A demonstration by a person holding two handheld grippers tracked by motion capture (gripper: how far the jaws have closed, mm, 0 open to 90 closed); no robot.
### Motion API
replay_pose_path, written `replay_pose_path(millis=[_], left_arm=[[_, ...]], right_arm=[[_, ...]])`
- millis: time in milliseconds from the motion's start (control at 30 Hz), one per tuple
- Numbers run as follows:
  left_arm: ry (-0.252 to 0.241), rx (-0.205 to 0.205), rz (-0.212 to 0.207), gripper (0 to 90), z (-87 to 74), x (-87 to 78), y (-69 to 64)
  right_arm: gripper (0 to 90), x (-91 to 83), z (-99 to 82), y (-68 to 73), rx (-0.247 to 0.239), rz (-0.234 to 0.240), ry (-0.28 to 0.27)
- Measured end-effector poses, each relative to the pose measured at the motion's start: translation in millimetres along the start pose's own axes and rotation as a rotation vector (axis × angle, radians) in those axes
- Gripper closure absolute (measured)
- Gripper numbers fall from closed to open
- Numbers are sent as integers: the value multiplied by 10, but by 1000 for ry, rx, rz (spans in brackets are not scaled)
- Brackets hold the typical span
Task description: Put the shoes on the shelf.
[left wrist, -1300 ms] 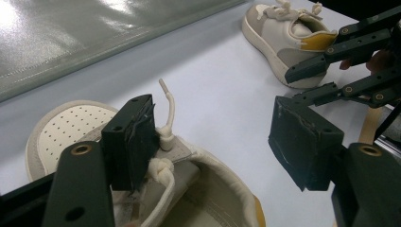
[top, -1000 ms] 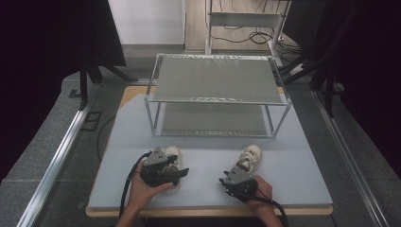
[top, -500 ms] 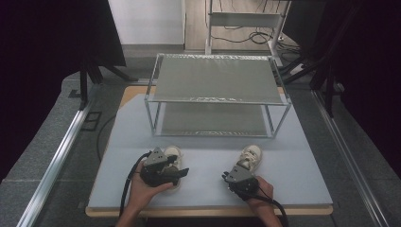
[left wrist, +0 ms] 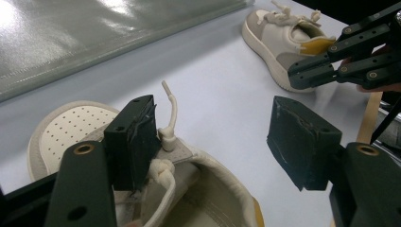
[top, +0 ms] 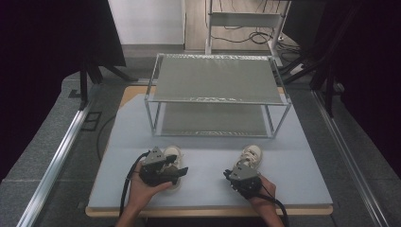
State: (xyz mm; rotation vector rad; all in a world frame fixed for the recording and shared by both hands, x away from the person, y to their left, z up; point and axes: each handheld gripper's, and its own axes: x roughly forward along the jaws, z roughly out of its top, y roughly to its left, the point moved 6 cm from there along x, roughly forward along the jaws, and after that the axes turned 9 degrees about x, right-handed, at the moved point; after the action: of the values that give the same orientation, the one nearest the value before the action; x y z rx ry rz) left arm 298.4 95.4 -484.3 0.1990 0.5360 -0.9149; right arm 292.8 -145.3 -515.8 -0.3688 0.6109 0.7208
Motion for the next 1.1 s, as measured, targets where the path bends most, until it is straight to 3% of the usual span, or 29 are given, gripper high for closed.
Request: replay_pose_path(millis=[333, 867, 1100], left_arm=[[-35, -2, 15, 332, 47, -52, 27], [-45, 1, 17, 333, 96, -57, 33], [-51, 8, 24, 335, 173, -51, 100]], right_arm=[[845, -80, 72, -42, 34, 12, -45], [831, -87, 92, -47, 35, 14, -52], [826, -88, 93, -46, 39, 21, -52]])
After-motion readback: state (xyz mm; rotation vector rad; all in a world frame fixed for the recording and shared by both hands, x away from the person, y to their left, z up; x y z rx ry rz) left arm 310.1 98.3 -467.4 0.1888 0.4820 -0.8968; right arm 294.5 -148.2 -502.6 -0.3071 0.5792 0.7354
